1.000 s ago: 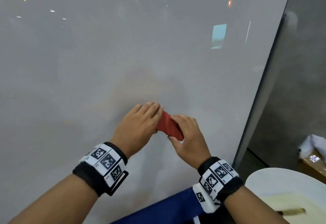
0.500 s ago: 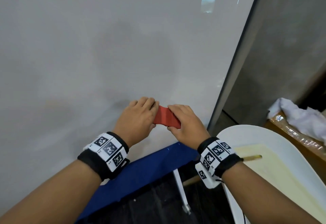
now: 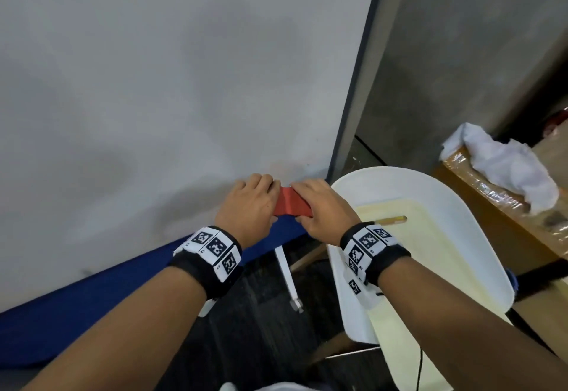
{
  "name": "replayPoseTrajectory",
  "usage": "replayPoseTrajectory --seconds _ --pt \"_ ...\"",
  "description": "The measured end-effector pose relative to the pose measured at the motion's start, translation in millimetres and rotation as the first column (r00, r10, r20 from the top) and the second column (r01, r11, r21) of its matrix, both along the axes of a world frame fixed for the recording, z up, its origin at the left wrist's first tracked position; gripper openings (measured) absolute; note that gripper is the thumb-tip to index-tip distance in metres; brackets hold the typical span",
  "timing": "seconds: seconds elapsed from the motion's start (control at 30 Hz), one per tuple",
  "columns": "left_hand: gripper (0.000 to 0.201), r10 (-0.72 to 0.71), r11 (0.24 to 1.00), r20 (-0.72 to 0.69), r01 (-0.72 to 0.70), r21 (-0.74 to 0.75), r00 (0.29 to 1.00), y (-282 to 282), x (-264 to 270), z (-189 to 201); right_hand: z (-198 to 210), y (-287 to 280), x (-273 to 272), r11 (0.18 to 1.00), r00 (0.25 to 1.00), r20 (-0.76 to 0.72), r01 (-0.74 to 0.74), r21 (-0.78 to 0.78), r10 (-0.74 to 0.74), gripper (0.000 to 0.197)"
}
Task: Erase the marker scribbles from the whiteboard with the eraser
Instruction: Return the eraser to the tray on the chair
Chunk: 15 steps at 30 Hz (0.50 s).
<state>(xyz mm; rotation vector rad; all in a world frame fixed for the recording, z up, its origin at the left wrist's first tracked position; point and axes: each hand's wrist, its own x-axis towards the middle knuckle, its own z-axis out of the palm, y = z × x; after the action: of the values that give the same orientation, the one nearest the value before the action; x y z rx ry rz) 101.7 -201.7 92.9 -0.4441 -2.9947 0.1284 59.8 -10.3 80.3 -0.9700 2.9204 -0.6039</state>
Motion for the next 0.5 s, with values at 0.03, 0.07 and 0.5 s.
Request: replayPoseTrajectory --seconds 0.03,0.07,0.5 --pt "0.071 -0.003 1.0 0.015 0.003 0.004 1.0 11 0 -5 -4 10 1 1.0 1.0 0.007 0.004 0.008 -0.004 0.066" --pt "0.07 -0.008 1.0 0.026 0.007 0.008 1.0 21 -1 -9 -7 19 2 1.0 1.0 0.014 0.009 0.014 -0.009 0.066" --pt "0.057 -0.046 0.999 0.229 0.038 0.036 0.972 139 -16 -73 -62 132 2 0.991 0.987 0.136 0.07 0.114 -0.086 0.055"
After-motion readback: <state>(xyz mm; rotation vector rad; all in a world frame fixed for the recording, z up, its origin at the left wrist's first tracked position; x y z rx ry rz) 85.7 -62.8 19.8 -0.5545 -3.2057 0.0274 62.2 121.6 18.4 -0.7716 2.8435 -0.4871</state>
